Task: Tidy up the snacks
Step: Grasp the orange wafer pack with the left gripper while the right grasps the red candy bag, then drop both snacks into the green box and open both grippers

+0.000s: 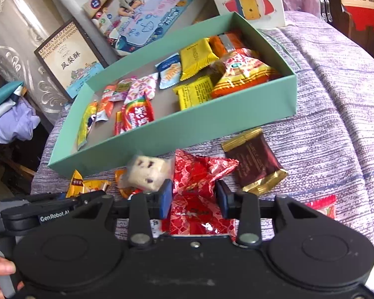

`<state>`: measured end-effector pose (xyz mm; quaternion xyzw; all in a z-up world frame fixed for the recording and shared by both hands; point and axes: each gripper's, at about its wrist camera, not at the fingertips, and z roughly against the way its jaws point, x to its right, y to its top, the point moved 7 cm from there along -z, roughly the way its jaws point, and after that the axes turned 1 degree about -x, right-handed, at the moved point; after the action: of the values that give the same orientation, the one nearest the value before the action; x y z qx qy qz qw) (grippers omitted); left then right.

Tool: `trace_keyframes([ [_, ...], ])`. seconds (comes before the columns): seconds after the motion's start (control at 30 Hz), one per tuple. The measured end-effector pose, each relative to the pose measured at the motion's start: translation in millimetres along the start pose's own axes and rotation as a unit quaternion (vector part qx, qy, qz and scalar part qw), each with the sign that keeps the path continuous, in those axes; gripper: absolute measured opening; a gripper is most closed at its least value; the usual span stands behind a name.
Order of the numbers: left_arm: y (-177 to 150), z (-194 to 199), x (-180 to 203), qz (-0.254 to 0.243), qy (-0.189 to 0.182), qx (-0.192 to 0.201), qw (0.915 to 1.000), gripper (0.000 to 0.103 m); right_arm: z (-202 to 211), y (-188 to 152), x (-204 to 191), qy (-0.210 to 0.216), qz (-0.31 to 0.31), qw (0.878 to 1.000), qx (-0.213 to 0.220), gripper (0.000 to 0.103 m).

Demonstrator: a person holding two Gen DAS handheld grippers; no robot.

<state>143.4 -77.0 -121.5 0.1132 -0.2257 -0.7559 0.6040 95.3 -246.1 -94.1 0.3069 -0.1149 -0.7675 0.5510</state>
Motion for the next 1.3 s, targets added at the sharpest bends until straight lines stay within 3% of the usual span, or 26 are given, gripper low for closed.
trace_keyframes([
  [0.33,-13,27,2,-0.001,-0.027,0.008,0.9996,0.027,30,10,2,-0.004,-0.015,1.000,0.024,0.037],
  [0.57,20,58,-11,0.001,-0.022,0.062,0.9978,0.027,40,50,-36,0.040,0.005,0.998,0.043,0.037],
  [0.9,94,38,-39,-0.006,0.001,0.070,0.9975,0.027,-26,114,-127,0.074,0.063,0.995,0.018,0.037],
  [1.23,107,8,-53,-0.008,0.008,0.057,0.9983,0.028,-81,131,-154,0.085,0.077,0.993,-0.013,0.037],
  [1.27,107,7,-54,-0.008,0.009,0.056,0.9983,0.029,-83,133,-154,0.088,0.076,0.993,-0.013,0.039],
  [1.3,107,6,-56,-0.006,0.012,0.058,0.9982,0.039,-84,134,-155,0.088,0.075,0.993,-0.012,0.040],
])
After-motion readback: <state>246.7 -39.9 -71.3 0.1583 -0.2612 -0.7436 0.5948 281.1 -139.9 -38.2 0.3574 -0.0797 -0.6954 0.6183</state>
